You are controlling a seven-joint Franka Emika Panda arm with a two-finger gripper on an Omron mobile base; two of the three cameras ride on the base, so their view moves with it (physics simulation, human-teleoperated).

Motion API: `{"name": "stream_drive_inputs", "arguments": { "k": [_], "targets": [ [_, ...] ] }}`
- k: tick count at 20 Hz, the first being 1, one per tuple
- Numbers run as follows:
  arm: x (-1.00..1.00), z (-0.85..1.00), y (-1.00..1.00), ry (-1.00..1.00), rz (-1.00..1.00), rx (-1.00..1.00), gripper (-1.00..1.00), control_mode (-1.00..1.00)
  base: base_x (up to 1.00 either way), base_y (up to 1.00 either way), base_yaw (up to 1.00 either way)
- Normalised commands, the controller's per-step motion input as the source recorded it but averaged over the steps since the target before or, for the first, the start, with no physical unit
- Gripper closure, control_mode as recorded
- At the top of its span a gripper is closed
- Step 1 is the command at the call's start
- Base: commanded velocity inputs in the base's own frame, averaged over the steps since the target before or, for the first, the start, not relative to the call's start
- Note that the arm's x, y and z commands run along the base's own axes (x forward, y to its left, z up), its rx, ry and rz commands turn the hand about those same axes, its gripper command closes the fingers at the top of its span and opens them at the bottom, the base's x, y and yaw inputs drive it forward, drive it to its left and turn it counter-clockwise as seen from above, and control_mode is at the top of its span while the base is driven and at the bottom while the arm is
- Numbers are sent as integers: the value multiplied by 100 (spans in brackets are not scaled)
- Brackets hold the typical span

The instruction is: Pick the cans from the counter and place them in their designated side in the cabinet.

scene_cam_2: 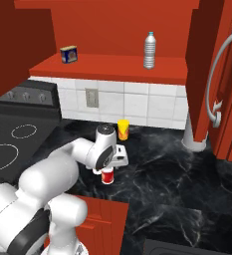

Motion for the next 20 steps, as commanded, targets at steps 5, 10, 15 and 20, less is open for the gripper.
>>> {"name": "stream_drive_inputs", "arguments": {
  "k": [5,10,15,20],
  "targets": [
    [7,-11,0,0,1,0,-100,-100,0,0,0],
    [3,-11,0,0,1,0,-100,-100,0,0,0],
    [3,-11,0,0,1,0,-100,-100,0,0,0],
    [0,-11,0,0,0,0,100,-100,0,0,0]
  ]
}}
